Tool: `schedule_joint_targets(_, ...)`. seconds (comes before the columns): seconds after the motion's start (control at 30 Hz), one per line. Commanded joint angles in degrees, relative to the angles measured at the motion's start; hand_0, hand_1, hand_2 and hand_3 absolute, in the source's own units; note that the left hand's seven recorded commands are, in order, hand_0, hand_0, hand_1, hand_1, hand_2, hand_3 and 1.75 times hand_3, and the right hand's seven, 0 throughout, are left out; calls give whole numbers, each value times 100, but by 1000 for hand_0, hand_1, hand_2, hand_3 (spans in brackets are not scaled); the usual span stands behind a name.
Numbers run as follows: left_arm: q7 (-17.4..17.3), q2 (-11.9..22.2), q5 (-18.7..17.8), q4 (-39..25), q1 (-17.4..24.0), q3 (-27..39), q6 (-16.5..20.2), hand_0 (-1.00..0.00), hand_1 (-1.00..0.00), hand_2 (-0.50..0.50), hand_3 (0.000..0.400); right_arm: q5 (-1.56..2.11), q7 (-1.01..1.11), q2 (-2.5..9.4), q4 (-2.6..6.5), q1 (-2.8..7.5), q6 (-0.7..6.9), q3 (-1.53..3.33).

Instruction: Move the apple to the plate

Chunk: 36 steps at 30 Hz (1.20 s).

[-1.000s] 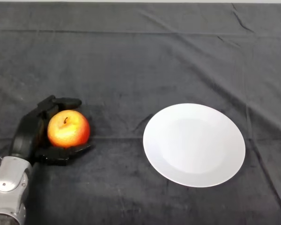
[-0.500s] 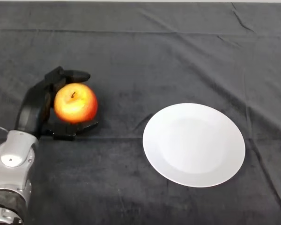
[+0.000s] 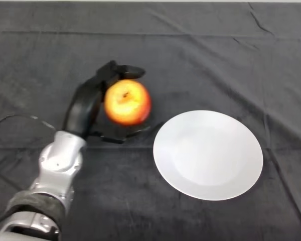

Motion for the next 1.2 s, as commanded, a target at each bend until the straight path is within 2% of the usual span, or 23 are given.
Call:
schedule_joint_targets(0.03,72,-119,-22,219,-366,-205,-204,-1000,-1000,0,400,17,-18,293,114,248,57,74)
schedule_joint_targets(0.3,157,-274,-525,253,-359,-1311,-334,-1000,-1000,0,400,14,-20,292,130,240,48,77)
schedule_joint_targets(0.7,244,-138,-1257,-189,-200,-2877,-24,-1000,-988,-6,400,11,-24,292,150,230,37,80)
schedule_joint_targets(0.8,224,-81,-1390,-266,-165,-3100,64,-761,-902,71,361,10,-25,292,154,229,34,81)
schedule_joint_targets(0.83,216,-66,-1428,-283,-157,-3154,92,-753,-898,73,359,10,-25,292,155,228,34,81)
schedule_joint_targets(0.87,208,-50,-1468,-300,-149,-3209,124,-714,-851,69,340,10,-25,292,156,228,33,81)
schedule_joint_targets(0.9,202,-39,-1501,-312,-146,-3253,154,-667,-757,45,303,10,-25,292,157,227,32,81)
schedule_joint_targets(0.93,194,-25,-1545,-326,-143,-3305,193,-545,-478,-33,218,10,-25,292,158,227,31,82)
schedule_joint_targets(1.0,185,-5,-1609,-343,-136,-3377,250,-427,-224,-102,171,10,-26,292,159,226,30,82)
schedule_joint_targets(1.03,181,4,-1640,-350,-134,-3411,279,-294,0,-147,118,10,-26,292,160,226,30,82)
schedule_joint_targets(1.13,170,24,-1731,-364,-134,-3486,357,-259,0,-129,104,9,-26,292,163,225,28,83)
schedule_joint_targets(1.17,164,31,-1759,-367,-133,-3503,376,-216,0,-108,86,9,-27,292,163,224,28,83)
schedule_joint_targets(1.2,156,39,-1790,-369,-131,-3518,393,-90,0,-45,36,9,-27,292,164,224,27,83)
